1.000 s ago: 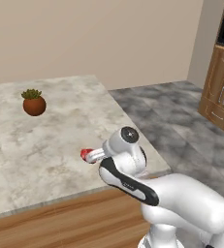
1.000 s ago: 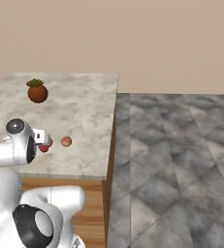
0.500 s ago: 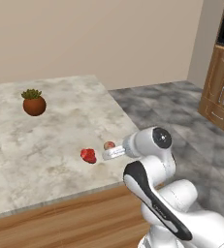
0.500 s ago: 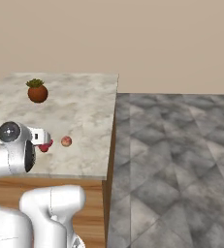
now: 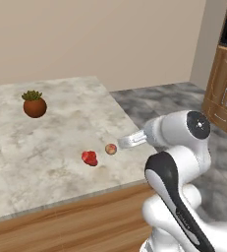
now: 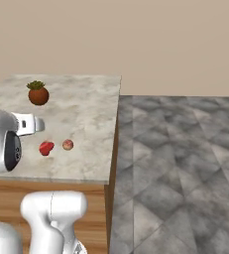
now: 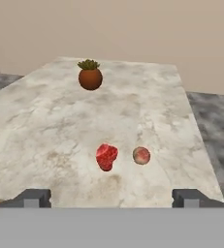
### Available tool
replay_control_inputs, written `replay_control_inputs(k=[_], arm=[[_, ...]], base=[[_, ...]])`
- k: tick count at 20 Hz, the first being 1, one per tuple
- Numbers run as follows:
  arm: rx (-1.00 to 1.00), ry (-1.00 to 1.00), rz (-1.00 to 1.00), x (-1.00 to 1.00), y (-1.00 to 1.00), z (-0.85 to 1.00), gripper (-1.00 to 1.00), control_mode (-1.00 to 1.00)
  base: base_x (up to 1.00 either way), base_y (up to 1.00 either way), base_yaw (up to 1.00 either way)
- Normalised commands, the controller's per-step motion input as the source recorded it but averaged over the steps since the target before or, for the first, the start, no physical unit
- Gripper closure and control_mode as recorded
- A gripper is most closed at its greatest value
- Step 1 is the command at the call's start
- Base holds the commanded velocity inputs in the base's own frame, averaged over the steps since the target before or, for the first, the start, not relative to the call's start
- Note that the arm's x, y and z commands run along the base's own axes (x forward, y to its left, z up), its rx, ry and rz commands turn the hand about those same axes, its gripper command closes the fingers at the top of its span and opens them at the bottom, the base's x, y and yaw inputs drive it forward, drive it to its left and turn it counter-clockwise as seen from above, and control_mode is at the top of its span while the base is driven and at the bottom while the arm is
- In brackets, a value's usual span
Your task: Open the fridge, remove the peach, garlic, and steak, and place them on any counter.
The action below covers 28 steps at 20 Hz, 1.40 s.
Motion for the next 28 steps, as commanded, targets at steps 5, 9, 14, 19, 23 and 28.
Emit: replay_control_inputs(k=[5,9,14,19,23,28], arm=[[-0.01,-0.34,-0.01,-0.74,-0.45,0.91,-1.0,-1.0],[0.0,0.0,0.0,0.0,0.0,0.0,-1.0,1.0],[0.0,0.0,0.0,0.0,0.0,0.0,-1.0,1.0],[0.0,0.0,0.0,0.0,0.0,0.0,-1.0,1.0],[0.0,0.0,0.0,0.0,0.0,0.0,-1.0,1.0],[0.0,0.0,0.0,0.0,0.0,0.0,-1.0,1.0]], base=[[0.0,0.0,0.0],[-0.19,-0.83,-0.47],[0.0,-0.72,-0.75],[0.0,-0.71,-0.78],[0.0,-0.78,-0.77],[0.0,-0.89,-0.73]])
